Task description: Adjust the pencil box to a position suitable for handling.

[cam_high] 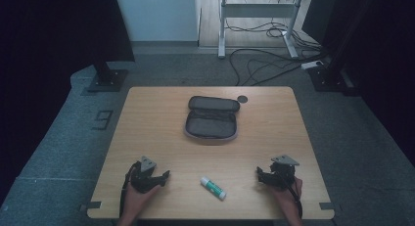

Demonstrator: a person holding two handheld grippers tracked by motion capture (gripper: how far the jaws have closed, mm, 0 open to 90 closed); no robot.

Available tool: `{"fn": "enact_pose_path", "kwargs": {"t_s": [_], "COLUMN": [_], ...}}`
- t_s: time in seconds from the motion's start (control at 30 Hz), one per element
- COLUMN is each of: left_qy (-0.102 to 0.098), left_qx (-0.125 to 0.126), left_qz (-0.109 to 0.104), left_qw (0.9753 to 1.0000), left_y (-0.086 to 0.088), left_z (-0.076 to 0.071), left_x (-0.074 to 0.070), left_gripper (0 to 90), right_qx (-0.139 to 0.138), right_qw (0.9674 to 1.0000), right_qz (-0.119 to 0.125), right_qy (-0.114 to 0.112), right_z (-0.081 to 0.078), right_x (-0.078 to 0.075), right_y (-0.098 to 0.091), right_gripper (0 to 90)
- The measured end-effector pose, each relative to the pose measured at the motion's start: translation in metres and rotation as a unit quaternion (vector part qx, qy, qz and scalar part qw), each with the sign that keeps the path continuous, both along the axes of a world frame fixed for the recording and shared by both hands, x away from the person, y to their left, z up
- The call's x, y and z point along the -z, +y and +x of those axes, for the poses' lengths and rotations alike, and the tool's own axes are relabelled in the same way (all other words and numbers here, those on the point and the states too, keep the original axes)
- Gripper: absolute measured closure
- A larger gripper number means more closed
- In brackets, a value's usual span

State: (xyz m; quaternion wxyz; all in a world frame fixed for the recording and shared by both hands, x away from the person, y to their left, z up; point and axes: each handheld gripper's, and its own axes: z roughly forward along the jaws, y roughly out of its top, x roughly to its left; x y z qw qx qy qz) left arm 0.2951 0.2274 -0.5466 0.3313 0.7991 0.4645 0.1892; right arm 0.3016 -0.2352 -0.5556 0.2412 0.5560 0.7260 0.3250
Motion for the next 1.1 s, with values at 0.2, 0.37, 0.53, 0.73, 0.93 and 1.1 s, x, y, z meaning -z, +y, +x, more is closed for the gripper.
{"fn": "enact_pose_path", "kwargs": {"t_s": [0.2, 0.37, 0.53, 0.73, 0.93, 1.1], "left_qy": [0.0, 0.0, 0.0, 0.0, 0.001, 0.002], "left_qx": [0.001, 0.001, 0.002, 0.001, 0.003, 0.007], "left_qz": [0.0, 0.0, 0.0, 0.0, 0.0, -0.002], "left_qw": [1.0, 1.0, 1.0, 1.0, 1.0, 1.0], "left_y": [0.0, 0.0, 0.0, 0.0, 0.0, 0.0], "left_z": [0.0, 0.0, 0.001, 0.002, 0.003, 0.005], "left_x": [0.0, 0.0, 0.0, 0.0, 0.0, 0.0], "left_gripper": [29.7, 29.6, 29.6, 29.3, 28.8, 28.7], "right_qx": [-0.004, -0.008, -0.014, -0.021, -0.007, 0.007], "right_qw": [1.0, 1.0, 0.9999, 0.9998, 1.0, 1.0], "right_qz": [-0.004, 0.001, -0.001, -0.001, 0.0, 0.0], "right_qy": [-0.004, 0.0, 0.0, -0.001, -0.001, -0.001], "right_z": [-0.003, -0.002, -0.002, -0.005, -0.008, -0.01], "right_x": [0.0, 0.0, 0.0, 0.0, 0.0, 0.0], "right_y": [0.003, 0.002, 0.003, 0.003, 0.007, 0.011], "right_gripper": [14.5, 13.3, 12.8, 12.8, 13.9, 14.3]}}
